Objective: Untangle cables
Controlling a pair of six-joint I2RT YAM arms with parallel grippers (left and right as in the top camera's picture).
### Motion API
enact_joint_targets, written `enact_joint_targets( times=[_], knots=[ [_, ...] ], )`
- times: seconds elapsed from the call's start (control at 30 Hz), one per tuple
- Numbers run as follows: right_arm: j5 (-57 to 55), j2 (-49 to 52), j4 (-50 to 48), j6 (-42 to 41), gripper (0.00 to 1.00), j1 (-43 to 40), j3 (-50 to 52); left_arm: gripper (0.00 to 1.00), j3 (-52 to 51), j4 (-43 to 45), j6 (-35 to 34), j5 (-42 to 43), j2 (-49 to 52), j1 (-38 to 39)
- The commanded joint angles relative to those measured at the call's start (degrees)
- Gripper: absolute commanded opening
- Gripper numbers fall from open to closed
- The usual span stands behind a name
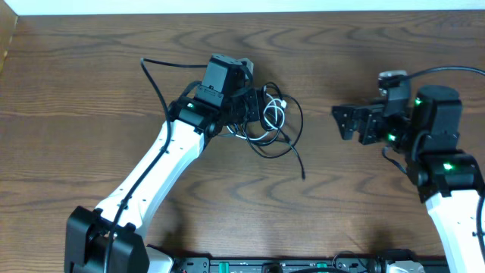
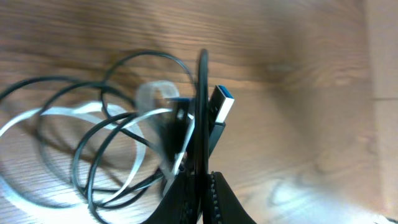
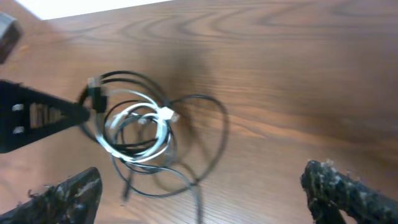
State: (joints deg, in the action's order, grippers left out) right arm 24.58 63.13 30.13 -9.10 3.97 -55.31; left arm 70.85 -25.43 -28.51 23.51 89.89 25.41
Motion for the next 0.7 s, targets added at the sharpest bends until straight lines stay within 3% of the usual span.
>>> enact_joint_targets(
  times=[0.0,0.23,0.37,0.43,0.67],
  knots=[
    [4.5,3.2,-2.0,-1.7,0.92,2.9,-0.9,0.08,0.9,1.4,0.3,9.2,0.0,0.2],
    [4.5,13.4,-6.6,-3.4,0.87,8.3,-0.9,0.08,0.9,13.9,0.3,28.9,0.0,0.2],
    [4.4,18.3,-9.4,-5.3,0.78,8.9,-0.9,0.08,0.9,16.0,-0.8,30.1,0.0,0.2],
    [1.8,21.9,-11.1,-7.3,0.65,8.9,-0.9,0.08,0.9,15.9,-0.8,30.1,0.0,0.2],
    [-14.7,27.8,-9.2,-13.6,0.64,8.8,-0.9,0.08,0.9,16.8,-0.7,32.0,-0.2,-1.0]
  ],
)
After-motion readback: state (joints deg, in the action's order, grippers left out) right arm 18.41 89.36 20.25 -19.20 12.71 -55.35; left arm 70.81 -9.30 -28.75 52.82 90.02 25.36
